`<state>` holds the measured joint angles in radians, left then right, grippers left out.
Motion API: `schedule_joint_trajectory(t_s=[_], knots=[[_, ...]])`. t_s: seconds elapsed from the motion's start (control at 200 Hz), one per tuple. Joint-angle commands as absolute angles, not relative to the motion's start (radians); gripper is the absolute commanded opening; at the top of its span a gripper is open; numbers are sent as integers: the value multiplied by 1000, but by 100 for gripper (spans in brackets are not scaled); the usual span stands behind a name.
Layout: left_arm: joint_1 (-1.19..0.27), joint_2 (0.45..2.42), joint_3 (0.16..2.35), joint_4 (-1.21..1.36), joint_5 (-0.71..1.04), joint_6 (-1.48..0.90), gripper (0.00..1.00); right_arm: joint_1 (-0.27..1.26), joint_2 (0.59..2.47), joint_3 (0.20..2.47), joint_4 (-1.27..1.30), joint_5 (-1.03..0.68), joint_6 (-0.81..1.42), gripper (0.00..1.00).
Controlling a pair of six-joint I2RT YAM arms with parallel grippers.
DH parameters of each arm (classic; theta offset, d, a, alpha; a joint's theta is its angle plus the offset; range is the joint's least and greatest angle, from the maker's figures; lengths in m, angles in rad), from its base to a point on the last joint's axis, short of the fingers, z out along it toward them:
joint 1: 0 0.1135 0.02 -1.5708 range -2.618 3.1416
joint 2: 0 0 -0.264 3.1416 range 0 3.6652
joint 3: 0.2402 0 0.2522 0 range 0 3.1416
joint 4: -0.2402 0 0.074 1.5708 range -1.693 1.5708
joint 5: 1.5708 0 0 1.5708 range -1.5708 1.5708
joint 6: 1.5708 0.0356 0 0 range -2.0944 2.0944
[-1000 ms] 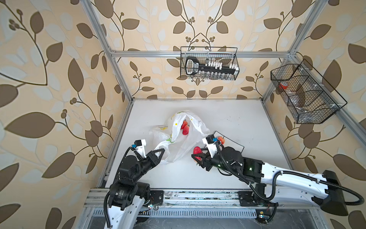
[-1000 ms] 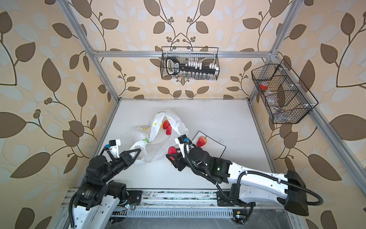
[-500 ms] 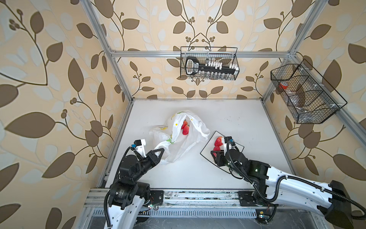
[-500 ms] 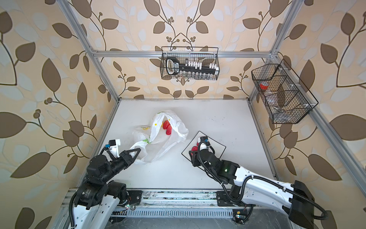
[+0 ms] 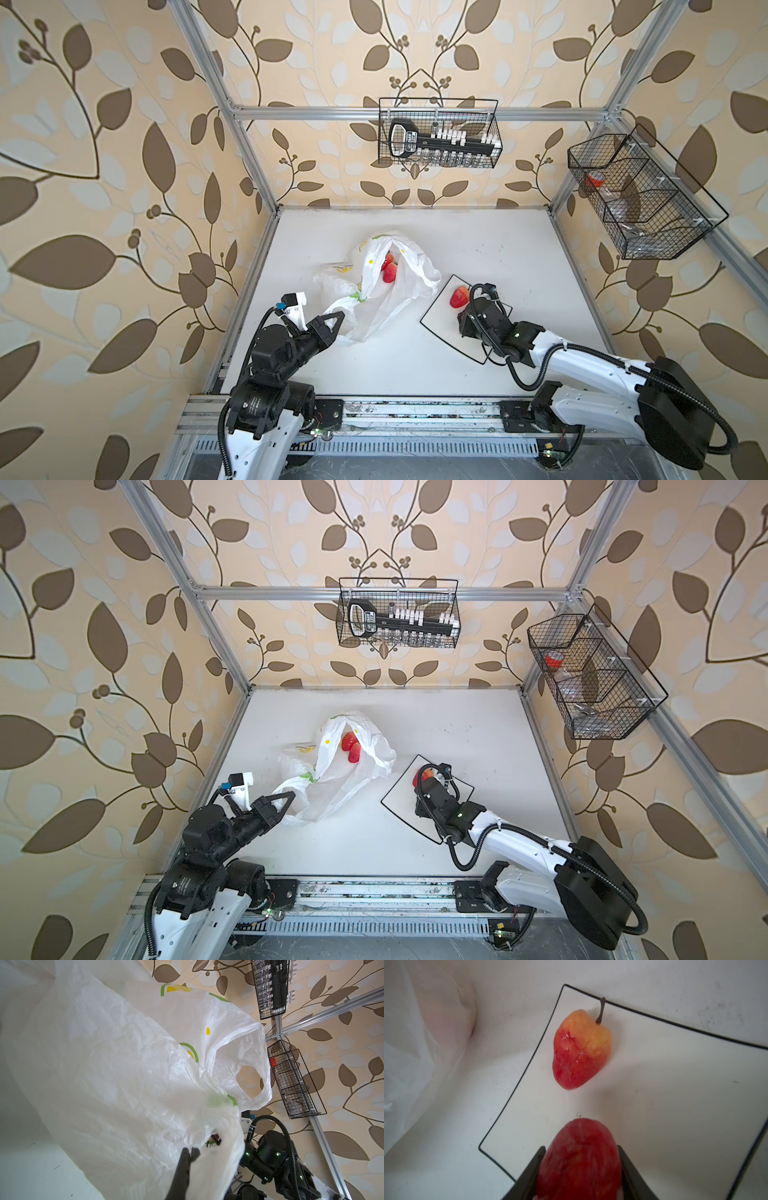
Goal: Take the fake fruits out of the plastic bag
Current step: 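Lift the red apple out of the bag with the right gripper toward the tray, then lower the apple onto the tray and open the right gripper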
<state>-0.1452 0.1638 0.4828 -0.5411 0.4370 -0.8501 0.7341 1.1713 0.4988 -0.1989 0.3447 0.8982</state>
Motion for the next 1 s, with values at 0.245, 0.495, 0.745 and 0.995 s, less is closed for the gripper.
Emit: schedule_joint_trajectory(t_s=[0.245,0.495,0.745,0.995], knots=[[-153,161,523,-534,435,-827,0,696,1272,467,-115,300,913,53],[-153,159,521,-534,433,-833,0,696,1240,471,-168,328,942,74],[-153,163,508,-528,436,-843,0,702,1063,478,-296,352,953,82],[-153,160,506,-524,434,-848,0,709,754,555,-391,434,796,79]])
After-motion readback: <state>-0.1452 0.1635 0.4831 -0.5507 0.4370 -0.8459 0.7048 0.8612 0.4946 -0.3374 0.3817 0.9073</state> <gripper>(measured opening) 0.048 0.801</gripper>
